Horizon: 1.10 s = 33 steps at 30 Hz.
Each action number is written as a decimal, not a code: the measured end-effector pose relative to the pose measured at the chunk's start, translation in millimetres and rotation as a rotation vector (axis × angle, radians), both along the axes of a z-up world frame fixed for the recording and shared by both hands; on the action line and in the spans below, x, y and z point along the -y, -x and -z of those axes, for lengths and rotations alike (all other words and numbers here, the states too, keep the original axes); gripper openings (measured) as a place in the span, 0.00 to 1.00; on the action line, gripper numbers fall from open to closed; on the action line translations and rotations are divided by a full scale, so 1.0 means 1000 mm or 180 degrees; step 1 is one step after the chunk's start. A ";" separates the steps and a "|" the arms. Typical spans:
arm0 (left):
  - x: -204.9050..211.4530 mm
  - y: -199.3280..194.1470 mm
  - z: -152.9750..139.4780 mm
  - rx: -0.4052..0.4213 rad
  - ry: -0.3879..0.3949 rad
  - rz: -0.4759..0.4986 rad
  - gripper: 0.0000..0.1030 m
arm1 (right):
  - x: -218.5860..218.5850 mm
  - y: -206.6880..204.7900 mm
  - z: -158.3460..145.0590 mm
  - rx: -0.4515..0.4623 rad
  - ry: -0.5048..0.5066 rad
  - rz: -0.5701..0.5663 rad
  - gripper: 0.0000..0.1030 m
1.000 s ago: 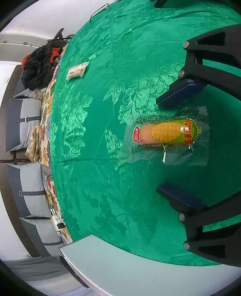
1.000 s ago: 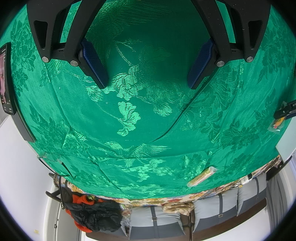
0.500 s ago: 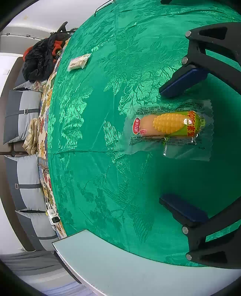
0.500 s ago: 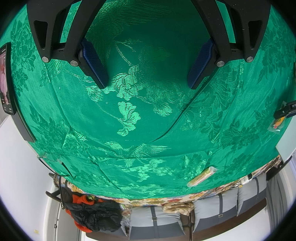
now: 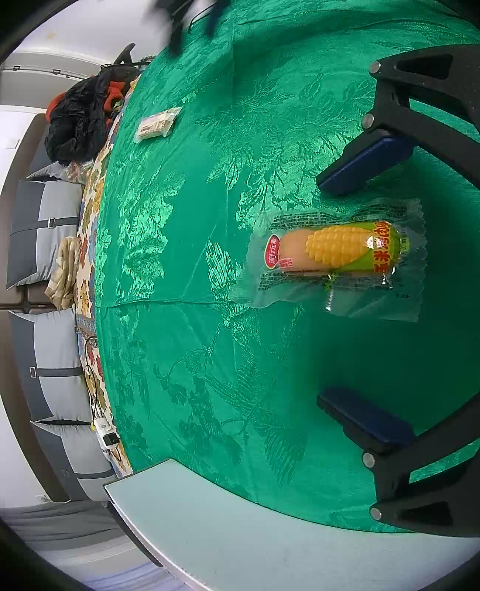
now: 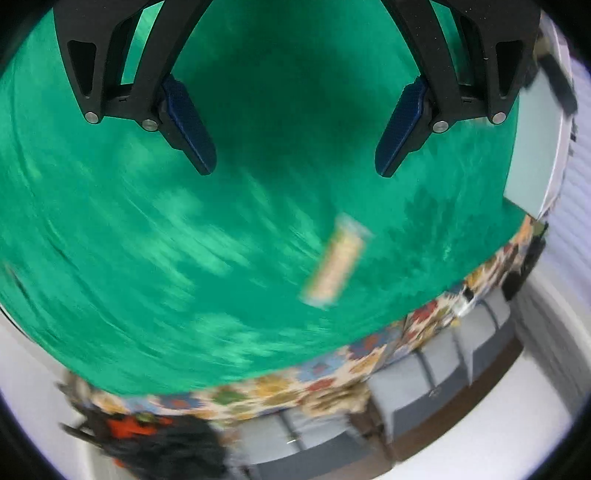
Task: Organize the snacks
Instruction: 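Grasp the corn-shaped sausage pack with the left tool, then hold the corn sausage pack in the left tool while the right tool grasps the small bar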
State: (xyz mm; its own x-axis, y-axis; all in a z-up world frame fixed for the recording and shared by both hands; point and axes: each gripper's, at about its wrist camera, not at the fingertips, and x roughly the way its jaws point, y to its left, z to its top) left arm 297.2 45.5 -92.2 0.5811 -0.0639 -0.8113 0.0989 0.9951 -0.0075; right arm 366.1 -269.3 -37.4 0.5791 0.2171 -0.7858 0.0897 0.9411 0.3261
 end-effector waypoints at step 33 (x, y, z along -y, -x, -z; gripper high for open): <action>-0.008 0.022 -0.027 -0.0305 0.0729 0.0218 0.30 | -0.018 0.139 -0.012 -0.0150 -0.0514 -0.0470 0.30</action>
State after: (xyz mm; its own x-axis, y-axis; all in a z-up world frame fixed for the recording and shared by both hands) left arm 275.0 54.0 -65.3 0.4904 -0.2889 -0.8222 0.1541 0.9573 -0.2445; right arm 227.4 -251.6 -25.7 0.4953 0.4221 -0.7593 -0.0264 0.8810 0.4725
